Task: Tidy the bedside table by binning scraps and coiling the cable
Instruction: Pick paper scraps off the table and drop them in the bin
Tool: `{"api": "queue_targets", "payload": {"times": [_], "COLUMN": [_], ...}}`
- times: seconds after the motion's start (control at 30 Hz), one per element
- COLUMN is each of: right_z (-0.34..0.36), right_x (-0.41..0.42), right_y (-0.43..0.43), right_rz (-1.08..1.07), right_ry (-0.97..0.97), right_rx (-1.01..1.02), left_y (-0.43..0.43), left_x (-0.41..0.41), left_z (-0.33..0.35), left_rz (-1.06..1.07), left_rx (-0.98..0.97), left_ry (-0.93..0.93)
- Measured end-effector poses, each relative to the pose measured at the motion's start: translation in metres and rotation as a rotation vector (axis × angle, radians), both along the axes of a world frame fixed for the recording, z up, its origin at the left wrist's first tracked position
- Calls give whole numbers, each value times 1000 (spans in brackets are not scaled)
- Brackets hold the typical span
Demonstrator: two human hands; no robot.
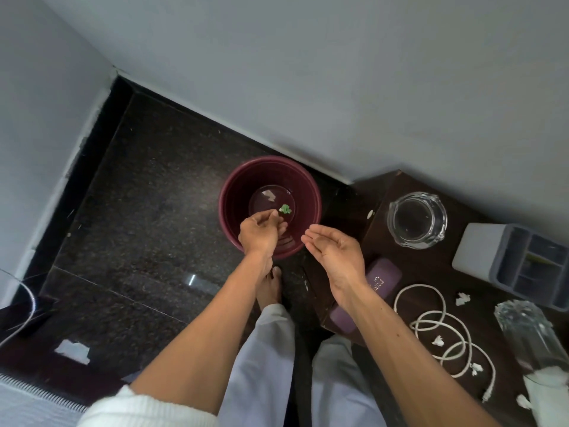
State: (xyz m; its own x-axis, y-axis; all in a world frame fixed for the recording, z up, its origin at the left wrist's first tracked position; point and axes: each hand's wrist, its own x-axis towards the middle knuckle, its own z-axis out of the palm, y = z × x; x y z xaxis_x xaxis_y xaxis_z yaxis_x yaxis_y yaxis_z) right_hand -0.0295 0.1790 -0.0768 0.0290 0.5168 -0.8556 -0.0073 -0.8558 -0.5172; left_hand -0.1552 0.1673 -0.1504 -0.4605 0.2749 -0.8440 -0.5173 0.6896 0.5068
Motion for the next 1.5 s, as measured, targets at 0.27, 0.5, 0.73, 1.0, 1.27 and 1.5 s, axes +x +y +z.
{"api": "queue_targets", "payload": {"times": [0.27,0.5,0.73,1.0,1.27,1.5], "right_z": [-2,31,63,65,34,9], "right_x": [-10,21,112,207,245,249], "right_y": [-4,-18,-40,-51,-48,-40], "right_rz": [47,-38,13,353,439,443], "right_ry": [-45,-47,-470,-971,-1004,-993], "right_rx": [28,104,306,465,350,353], "left_y": [-7,-16,-29,-35,-39,-42], "left_x": [-7,27,100,169,207,227], "left_z": [20,79,125,141,143,139], "left_rz": [102,69,-93,-209,-291,-328], "left_rx": [69,185,239,220,225,202], "left_ry": [-163,-298,-367,-383,-360,-298]}}
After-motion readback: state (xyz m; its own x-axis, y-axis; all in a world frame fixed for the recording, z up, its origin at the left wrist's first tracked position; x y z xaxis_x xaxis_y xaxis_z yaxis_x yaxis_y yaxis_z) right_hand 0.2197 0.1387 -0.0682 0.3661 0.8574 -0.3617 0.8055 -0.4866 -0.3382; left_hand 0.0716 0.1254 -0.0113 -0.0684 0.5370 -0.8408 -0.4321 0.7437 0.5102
